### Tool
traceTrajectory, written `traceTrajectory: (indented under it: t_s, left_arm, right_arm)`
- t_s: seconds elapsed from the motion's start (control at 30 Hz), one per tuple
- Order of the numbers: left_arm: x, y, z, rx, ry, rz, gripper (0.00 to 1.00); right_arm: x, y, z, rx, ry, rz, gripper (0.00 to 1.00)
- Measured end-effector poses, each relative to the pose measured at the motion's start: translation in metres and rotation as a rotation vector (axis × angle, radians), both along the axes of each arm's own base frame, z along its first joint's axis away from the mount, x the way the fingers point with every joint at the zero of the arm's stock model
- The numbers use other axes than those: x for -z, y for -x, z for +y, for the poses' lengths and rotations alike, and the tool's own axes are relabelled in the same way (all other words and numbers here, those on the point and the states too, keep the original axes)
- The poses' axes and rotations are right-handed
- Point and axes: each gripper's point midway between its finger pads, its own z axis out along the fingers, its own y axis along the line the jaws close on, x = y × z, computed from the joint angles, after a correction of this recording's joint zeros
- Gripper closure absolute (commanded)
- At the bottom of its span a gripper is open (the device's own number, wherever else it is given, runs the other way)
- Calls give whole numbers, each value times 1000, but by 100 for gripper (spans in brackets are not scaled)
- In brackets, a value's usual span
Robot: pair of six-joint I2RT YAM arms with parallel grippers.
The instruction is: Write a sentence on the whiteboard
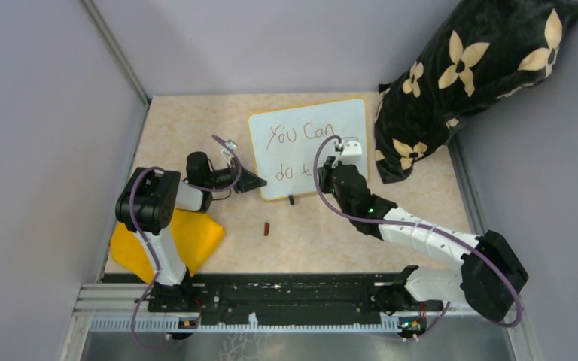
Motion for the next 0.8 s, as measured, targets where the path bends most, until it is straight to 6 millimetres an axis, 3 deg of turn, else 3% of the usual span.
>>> traceTrajectory:
  t_s: [0.4,0.8]
  left_arm:
    - [0,0,0,0,0,0,100]
    - [0,0,0,0,0,0,100]
  right_arm:
    - [-7,-10,3,10,12,-14,100]
    - [0,-17,-1,26,28,1,100]
